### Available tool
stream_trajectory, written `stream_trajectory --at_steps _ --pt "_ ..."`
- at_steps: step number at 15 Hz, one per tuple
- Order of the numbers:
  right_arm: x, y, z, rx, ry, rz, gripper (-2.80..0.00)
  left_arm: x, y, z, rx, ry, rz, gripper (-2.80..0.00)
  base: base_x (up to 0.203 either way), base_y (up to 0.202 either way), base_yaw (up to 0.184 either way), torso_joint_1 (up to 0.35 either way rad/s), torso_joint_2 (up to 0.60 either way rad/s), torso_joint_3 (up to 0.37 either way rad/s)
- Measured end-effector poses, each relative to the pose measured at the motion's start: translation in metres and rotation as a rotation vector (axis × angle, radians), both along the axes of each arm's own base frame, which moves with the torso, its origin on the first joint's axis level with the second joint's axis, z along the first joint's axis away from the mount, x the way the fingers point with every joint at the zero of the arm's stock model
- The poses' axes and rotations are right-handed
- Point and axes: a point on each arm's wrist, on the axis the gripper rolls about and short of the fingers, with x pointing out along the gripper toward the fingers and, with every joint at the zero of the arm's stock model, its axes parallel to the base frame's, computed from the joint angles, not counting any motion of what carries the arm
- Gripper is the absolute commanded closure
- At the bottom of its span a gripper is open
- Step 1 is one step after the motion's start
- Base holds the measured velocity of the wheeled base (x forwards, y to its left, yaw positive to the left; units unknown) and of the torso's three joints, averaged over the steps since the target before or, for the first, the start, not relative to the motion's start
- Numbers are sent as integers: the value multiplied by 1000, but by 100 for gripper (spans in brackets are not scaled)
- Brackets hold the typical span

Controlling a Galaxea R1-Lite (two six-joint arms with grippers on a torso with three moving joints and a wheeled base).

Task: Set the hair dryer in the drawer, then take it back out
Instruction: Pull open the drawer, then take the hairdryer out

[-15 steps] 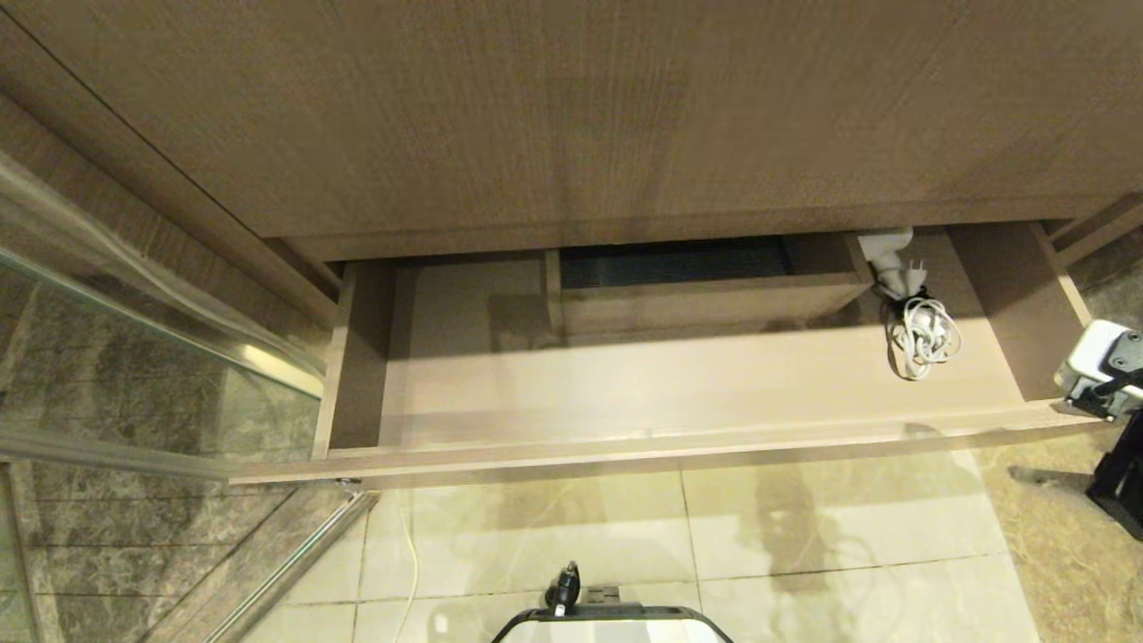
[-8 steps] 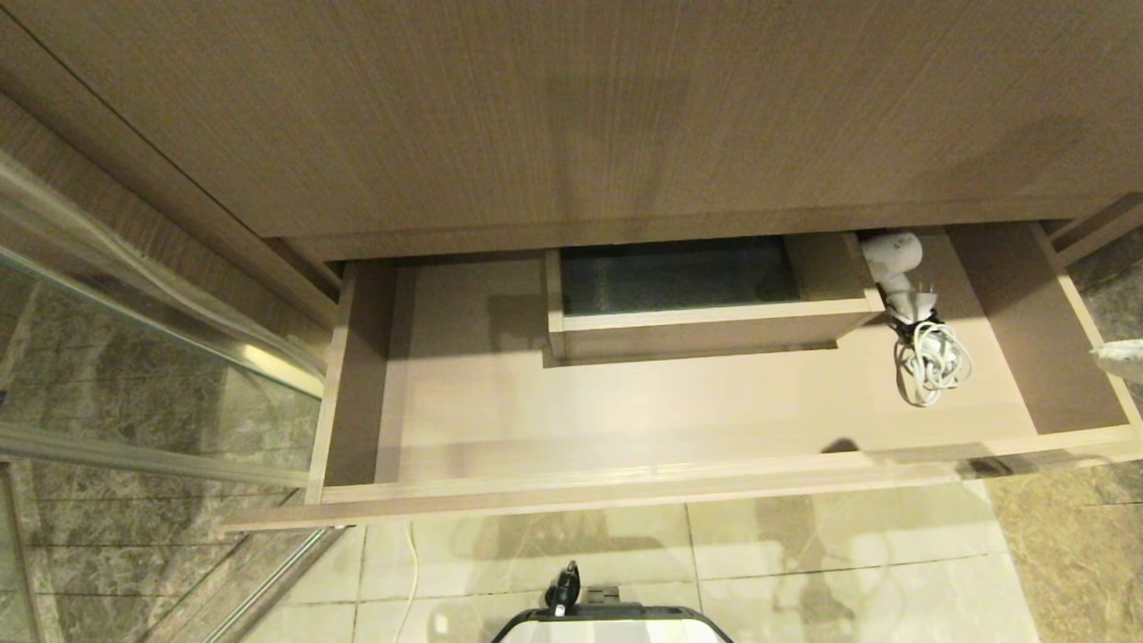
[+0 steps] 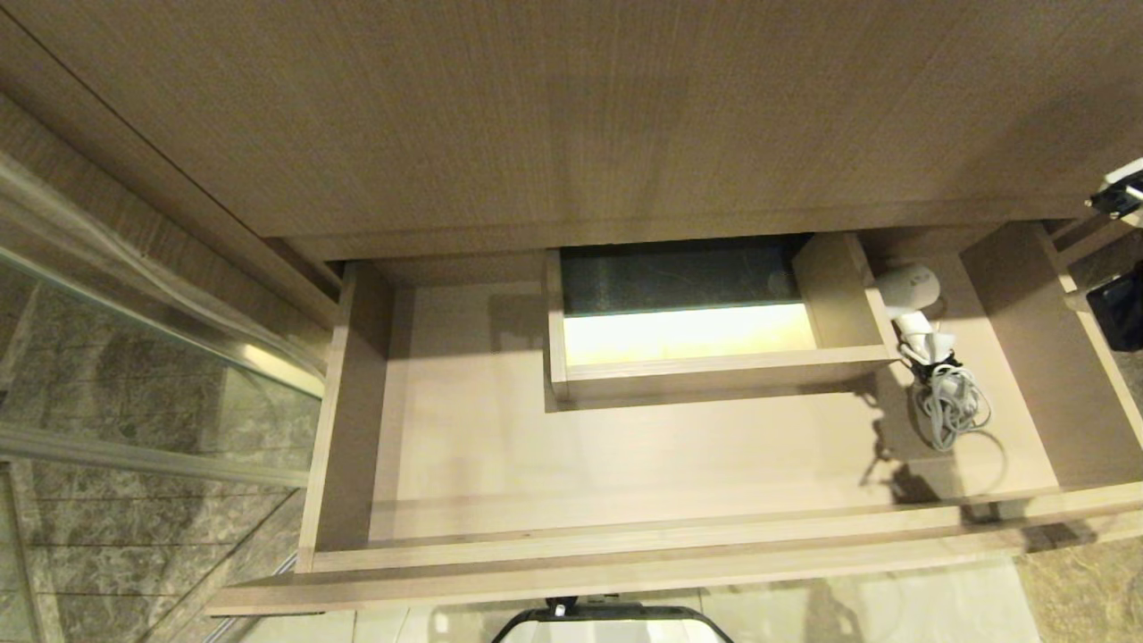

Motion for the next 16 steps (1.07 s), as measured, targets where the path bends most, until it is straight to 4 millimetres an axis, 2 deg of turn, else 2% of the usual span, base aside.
stream_trajectory --at_steps 1,5,12,16 --pt "11 -7 -6 14 11 -20 -280 0 0 0 0 0 0 0 0 0 0 0 0 0" --pt "46 -25 -29 50 28 -68 -280 0 0 0 0 0 -1 0 0 0 0 0 0 0" --pt "71 -34 -80 103 187 -74 -280 0 0 0 0 0 0 0 0 0 0 0 0 0" --pt "103 -45 -94 123 181 -69 -280 0 0 0 -1 0 0 0 0 0 0 0 0 0"
